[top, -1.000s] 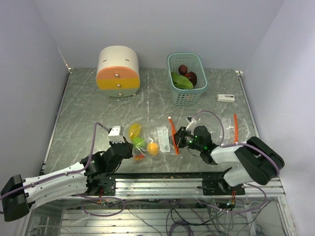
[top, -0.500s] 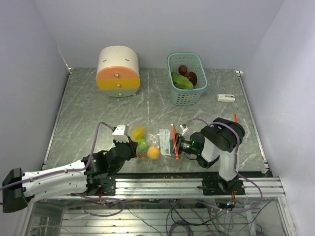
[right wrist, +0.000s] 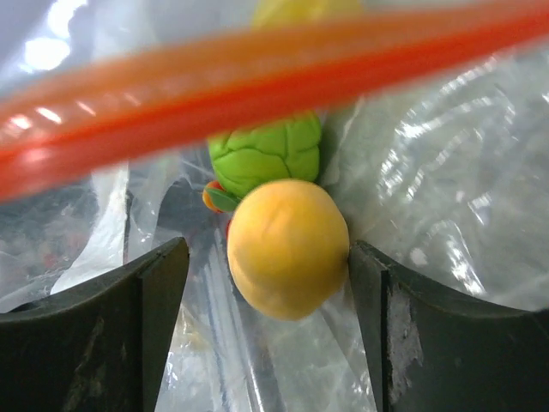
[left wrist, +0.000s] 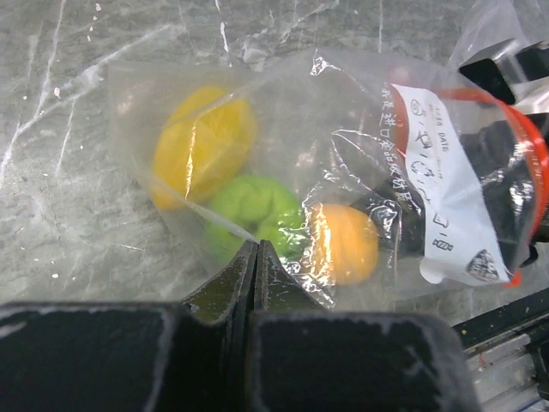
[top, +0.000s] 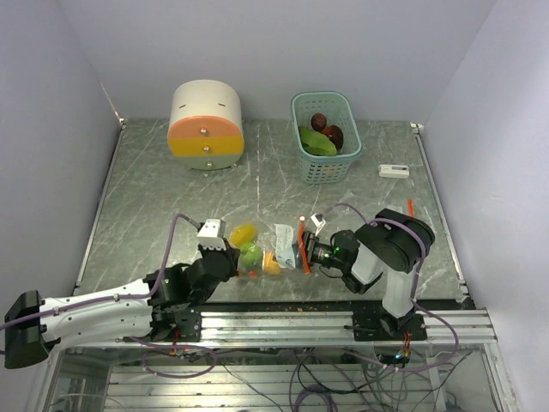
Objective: Open the zip-top bag and remove the fake food
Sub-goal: Pick up the fake fruit from the zipper food storage bag, then place the fake fruit in the bin, then pick up the fake fruit from the zipper food storage bag.
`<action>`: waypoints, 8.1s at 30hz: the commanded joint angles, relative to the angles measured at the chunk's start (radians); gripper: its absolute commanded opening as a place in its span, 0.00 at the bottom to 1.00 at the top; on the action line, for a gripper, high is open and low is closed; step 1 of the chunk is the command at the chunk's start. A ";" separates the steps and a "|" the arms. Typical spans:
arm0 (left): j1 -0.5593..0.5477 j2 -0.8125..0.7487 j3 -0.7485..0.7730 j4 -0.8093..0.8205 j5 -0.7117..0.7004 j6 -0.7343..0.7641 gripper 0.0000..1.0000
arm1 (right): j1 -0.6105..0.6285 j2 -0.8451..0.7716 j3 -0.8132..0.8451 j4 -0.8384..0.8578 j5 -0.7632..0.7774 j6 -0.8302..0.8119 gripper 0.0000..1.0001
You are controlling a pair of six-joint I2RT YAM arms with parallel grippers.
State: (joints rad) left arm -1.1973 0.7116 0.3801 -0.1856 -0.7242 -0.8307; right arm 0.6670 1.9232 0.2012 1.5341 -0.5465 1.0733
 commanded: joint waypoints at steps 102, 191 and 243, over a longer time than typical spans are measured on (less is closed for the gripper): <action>-0.013 -0.081 -0.069 -0.085 -0.096 -0.093 0.07 | 0.029 -0.724 0.168 -0.825 0.557 -0.743 0.40; -0.013 -0.077 -0.021 -0.045 -0.087 0.005 0.07 | 0.157 -0.158 0.053 -0.039 0.150 -0.355 0.20; -0.117 -0.123 -0.092 -0.020 -0.114 -0.066 0.07 | 0.294 -0.148 0.208 -0.409 0.440 -0.627 0.86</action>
State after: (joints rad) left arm -1.3102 0.5823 0.3084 -0.2386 -0.8162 -0.8909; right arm 0.9226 1.8034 0.3397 1.3678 -0.2596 0.5793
